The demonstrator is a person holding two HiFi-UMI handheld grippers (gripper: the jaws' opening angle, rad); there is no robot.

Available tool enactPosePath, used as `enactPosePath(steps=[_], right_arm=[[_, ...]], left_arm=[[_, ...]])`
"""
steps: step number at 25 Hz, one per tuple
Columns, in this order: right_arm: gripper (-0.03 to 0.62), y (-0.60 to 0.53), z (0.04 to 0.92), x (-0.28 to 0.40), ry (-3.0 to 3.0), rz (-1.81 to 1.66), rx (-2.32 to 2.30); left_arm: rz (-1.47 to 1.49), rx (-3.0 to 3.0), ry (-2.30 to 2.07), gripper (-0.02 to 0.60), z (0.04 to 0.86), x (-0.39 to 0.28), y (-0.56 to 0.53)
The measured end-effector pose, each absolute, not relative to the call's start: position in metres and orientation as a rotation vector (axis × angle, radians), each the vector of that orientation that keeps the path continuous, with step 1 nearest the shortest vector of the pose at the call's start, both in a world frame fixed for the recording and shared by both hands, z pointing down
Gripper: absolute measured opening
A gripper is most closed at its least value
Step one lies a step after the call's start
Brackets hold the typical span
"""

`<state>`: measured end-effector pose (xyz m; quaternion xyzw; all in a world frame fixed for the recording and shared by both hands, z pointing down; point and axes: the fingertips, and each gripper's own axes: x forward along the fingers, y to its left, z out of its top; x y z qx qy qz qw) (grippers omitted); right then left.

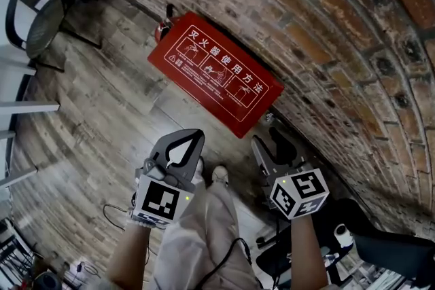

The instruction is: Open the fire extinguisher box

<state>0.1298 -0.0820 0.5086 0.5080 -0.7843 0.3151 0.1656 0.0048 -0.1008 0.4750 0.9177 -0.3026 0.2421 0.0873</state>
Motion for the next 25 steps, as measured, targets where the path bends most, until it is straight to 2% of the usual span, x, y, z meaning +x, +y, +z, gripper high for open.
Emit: enactPosePath(steps=[9,13,25], right_arm=[[0.237,-0.092,0.565,0.126,-2.242,1.044,1.444],[0.283,-0.088,0.589,0.124,-2.24,1.138,1.412],[0.331,-0.086,0.625,0.105,-2.296,1.293,1.325]], left_arm=[[0.737,2.711,-0.904,0.0,0.522,0.0,-0.107],[0.752,2.687,-0.899,0.0,0.543,-0.001,-0.106],[0.78,2.645,-0.889,0.0,0.589,0.0,-0.104]])
